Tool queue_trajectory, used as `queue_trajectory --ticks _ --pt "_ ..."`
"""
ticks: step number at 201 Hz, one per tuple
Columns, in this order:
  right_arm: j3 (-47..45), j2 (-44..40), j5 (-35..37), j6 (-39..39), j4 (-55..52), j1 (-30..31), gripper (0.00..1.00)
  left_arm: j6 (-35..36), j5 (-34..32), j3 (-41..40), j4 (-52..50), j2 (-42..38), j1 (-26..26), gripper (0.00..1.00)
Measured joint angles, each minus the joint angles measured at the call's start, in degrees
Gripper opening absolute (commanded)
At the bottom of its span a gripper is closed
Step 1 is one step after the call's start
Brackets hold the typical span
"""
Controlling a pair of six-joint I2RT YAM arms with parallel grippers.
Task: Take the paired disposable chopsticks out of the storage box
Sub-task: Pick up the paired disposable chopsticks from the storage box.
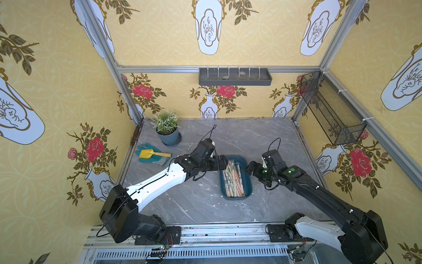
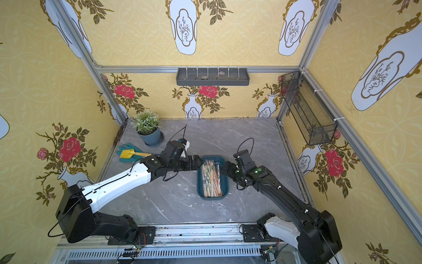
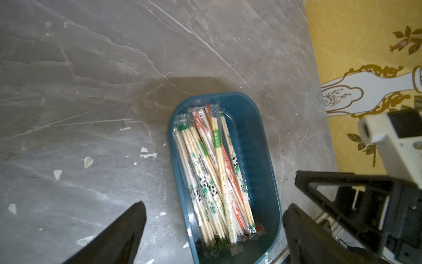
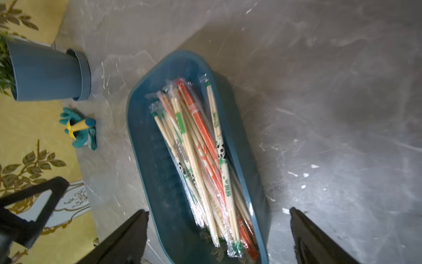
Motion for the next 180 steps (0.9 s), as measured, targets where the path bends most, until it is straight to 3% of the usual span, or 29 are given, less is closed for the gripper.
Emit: queue_trajectory --ticks 35,49,64,123,180 --pt "-2.4 -1.9 -1.4 -2.2 -0.3 -4.1 0.98 -2.4 -2.7 4.6 -2.0 7.3 -4.8 0.58" --pt "-3.8 -2.2 -2.5 -2.5 0.1 -4.3 0.98 -3.6 -3.8 7.2 -2.9 10.4 -6.2 0.55" --pt "-5.6 -2.6 -3.5 -2.5 0.2 -4.3 0.97 -4.7 -4.8 10.9 -4.3 14.1 -7.3 0.44" --pt "-10.0 -4.0 -5.4 -1.1 2.1 -4.1 0.97 -5.1 -9.7 23.8 -9.7 27.1 -7.7 0.4" --pt "-10.9 -2.6 -6.0 -1.0 4.7 -3.9 0.97 -4.9 -11.6 27.5 -12.1 32.0 -7.7 0.35"
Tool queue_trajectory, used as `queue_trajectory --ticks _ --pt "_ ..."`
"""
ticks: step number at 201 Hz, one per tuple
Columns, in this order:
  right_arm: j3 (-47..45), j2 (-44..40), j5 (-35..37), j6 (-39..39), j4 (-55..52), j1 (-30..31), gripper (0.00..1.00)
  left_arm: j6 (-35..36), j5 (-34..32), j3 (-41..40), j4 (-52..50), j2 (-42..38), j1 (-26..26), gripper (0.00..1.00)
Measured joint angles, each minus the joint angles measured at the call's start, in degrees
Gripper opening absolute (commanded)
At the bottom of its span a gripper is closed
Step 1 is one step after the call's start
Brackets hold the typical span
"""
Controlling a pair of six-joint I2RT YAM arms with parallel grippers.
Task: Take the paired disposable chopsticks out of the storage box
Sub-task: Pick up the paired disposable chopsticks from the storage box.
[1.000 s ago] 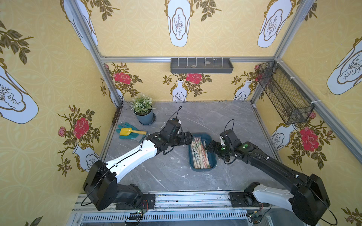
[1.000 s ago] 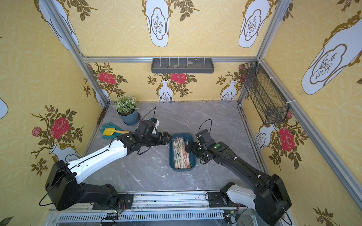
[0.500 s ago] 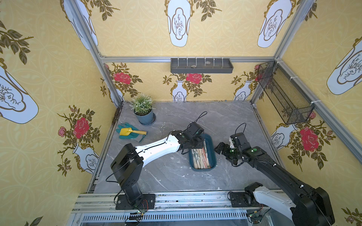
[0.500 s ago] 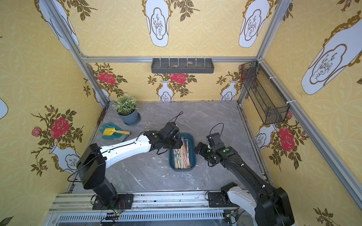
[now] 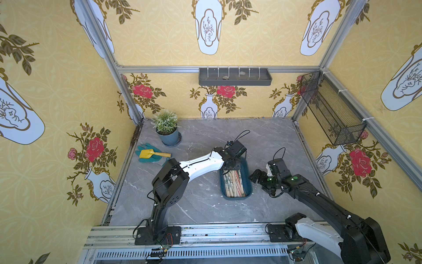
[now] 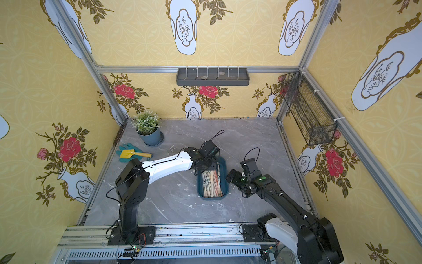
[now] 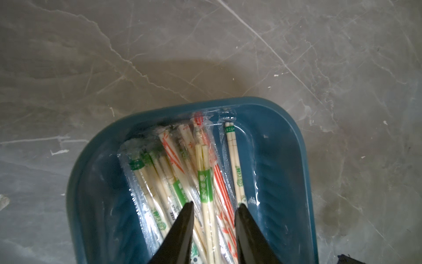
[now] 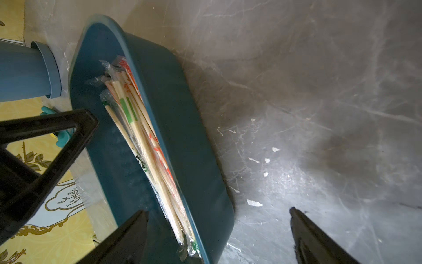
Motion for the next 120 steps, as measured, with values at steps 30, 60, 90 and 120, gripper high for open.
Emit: queue_trajectory --ticks 30,60,90,120 --pt "0.0 1.0 -0.4 0.0 0.7 0.0 0.97 0.5 -0.3 1.6 -0.6 2.0 0.0 0.35" --pt "0.0 1.4 -0.5 0.0 1.4 0.0 0.98 1.2 -0.8 3.2 -1.7 4.0 0.0 0.33" --pt "0.0 1.4 -0.5 -0.1 1.3 0.0 0.98 1.8 -1.4 4.2 -2.4 5.4 0.0 0.32" --pt "0.0 1.4 -0.5 -0.1 1.3 0.0 0.97 2.4 -1.6 4.4 -2.7 6.2 0.0 0.32"
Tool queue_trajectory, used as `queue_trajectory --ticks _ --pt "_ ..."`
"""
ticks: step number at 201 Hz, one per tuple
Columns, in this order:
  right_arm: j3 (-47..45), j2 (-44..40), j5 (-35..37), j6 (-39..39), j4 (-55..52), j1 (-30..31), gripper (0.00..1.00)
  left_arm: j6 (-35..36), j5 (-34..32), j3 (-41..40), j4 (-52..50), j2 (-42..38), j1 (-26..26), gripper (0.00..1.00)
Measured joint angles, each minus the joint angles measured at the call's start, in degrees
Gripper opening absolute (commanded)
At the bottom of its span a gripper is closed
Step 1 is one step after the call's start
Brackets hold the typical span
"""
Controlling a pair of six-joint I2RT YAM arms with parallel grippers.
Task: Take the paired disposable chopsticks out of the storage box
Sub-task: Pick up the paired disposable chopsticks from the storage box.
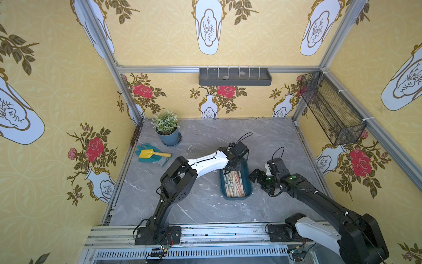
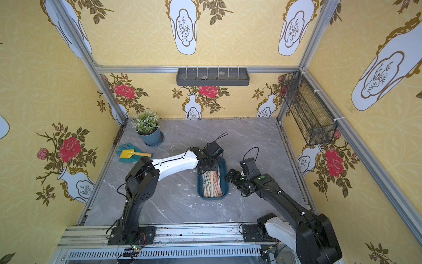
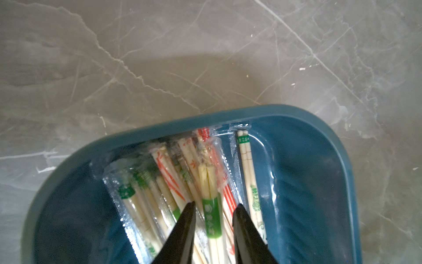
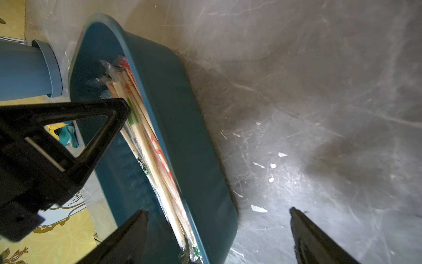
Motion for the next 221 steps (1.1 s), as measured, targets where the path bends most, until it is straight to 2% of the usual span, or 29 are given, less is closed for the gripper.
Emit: queue_trajectory --ticks 74,131,221 --pt "0.4 0.0 0.0 -0.1 -0.2 0.0 0.98 0.5 -0.3 0.8 -0.2 1.5 0.0 0.19" --pt "1.0 0.3 0.1 -0.2 -0.5 0.0 0.97 1.4 -0.2 0.9 -0.2 1.0 0.0 0.0" --pt "2.1 1.1 0.1 -0.2 -0.4 0.0 0.98 3.7 0.3 0.2 0.2 -10.8 0.1 0.0"
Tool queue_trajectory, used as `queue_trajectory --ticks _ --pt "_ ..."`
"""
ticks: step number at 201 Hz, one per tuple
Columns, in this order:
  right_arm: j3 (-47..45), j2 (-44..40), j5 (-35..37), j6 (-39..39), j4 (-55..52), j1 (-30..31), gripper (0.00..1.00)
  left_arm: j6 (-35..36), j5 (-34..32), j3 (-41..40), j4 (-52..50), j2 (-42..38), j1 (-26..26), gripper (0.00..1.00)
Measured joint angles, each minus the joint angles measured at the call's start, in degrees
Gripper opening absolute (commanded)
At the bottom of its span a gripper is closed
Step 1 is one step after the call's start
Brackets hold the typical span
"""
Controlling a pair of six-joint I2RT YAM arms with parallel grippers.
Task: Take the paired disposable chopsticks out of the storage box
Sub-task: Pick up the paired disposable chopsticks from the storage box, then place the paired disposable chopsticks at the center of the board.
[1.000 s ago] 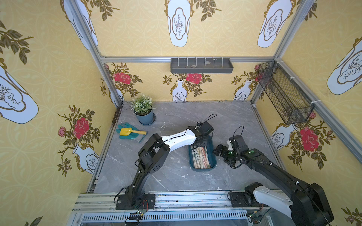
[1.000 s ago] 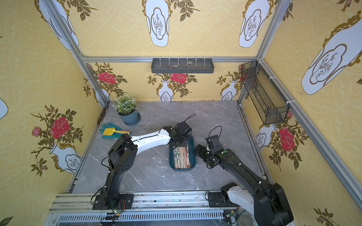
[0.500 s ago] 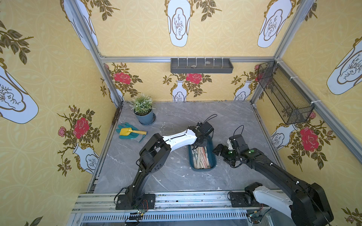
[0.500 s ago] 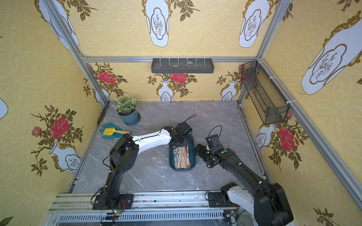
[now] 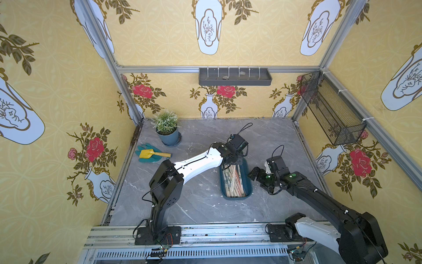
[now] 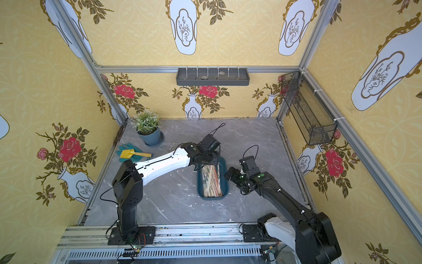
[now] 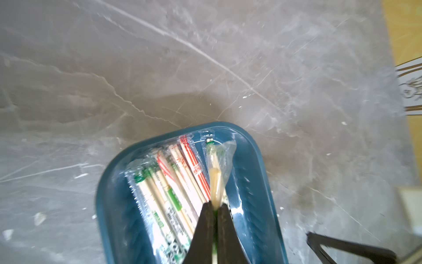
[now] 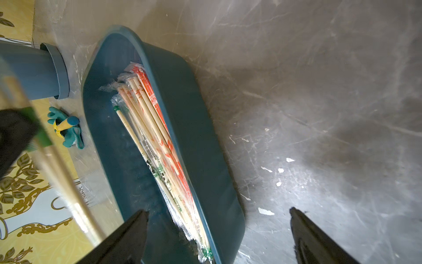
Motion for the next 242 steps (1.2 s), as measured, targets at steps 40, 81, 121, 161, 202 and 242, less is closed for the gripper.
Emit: queue_trajectory --ticks 40,81,121,161,202,242 --pt "0.2 0.1 0.2 0.0 -0.1 0.0 0.97 1.4 -1.8 -6.3 0.4 -9.4 2.8 0.0" --pt "0.7 0.3 0.4 -0.2 -0.6 0.1 0.97 1.6 -3.1 -16.0 1.1 -16.3 8.0 0.0" --pt "1.9 1.0 1.6 -0.9 -1.2 0.5 0.97 0.0 -2.8 -23.9 2.4 -18.3 11.9 0.0" --pt "2.5 1.9 2.5 -1.1 -1.5 1.4 0.97 -1.7 -1.3 -26.7 5.4 -15.0 12.6 0.0" --pt "3.1 2.8 3.2 -1.0 -2.7 2.4 0.97 -2.3 0.2 -27.2 9.0 -10.7 12.7 0.0" --pt "3.6 3.4 4.4 -1.0 -3.0 2.5 0.97 -2.5 1.3 -26.5 11.2 -7.7 12.7 0.0"
